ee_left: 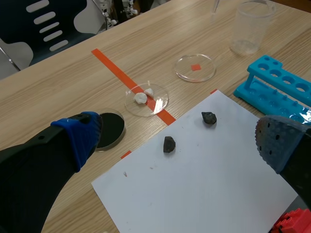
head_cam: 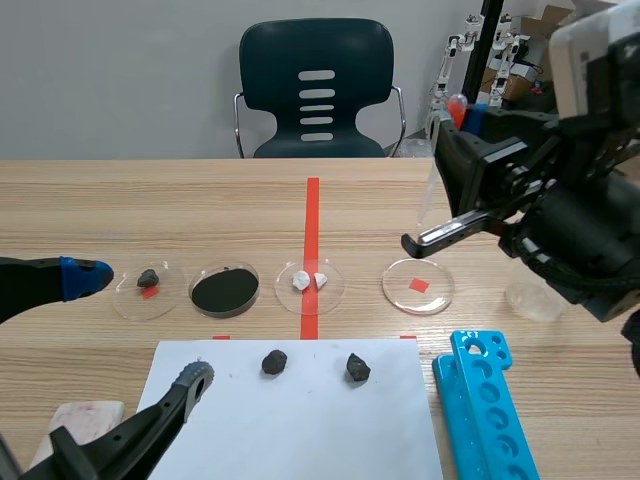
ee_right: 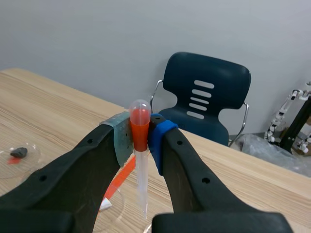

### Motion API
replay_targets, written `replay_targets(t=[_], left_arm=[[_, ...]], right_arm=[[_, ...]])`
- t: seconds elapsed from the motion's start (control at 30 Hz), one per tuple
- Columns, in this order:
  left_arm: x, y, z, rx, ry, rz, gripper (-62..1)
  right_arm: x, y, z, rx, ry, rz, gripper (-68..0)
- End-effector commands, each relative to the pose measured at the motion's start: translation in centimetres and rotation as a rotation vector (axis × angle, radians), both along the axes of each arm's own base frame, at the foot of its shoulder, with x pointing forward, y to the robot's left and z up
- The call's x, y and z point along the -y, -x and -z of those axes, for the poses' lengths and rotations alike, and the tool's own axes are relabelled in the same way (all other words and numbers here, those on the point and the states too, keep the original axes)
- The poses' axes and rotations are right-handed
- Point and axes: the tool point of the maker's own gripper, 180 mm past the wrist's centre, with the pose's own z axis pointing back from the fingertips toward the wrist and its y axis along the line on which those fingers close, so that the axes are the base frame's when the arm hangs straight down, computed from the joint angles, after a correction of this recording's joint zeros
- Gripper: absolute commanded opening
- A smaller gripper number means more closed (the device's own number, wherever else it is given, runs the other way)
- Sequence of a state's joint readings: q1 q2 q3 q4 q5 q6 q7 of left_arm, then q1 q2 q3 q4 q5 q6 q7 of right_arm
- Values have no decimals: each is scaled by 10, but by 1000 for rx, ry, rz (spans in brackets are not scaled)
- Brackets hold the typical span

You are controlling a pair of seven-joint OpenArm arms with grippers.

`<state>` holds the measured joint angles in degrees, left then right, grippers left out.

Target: Squeeze the dropper onto the mineral

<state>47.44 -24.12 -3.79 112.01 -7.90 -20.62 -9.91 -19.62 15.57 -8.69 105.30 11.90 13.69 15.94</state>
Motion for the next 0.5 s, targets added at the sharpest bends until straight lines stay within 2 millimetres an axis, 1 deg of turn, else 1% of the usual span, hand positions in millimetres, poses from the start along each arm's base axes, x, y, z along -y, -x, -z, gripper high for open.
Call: replay_targets(t=[0.0, 0.1, 0.2, 0.47], left_arm=[[1, -2, -7, 23, 18, -4, 14], [1, -2, -7, 23, 18, -3, 14], [1, -2, -7, 23, 18, -3, 14], [1, -2, -7, 23, 18, -3, 14]], right_arm=[[3, -8, -12, 41, -18, 11, -594], [2, -17, -11, 43, -32, 6, -594], [-3, -27, -8, 44, -35, -9, -594], [-19, -47, 8, 12, -51, -40, -594]])
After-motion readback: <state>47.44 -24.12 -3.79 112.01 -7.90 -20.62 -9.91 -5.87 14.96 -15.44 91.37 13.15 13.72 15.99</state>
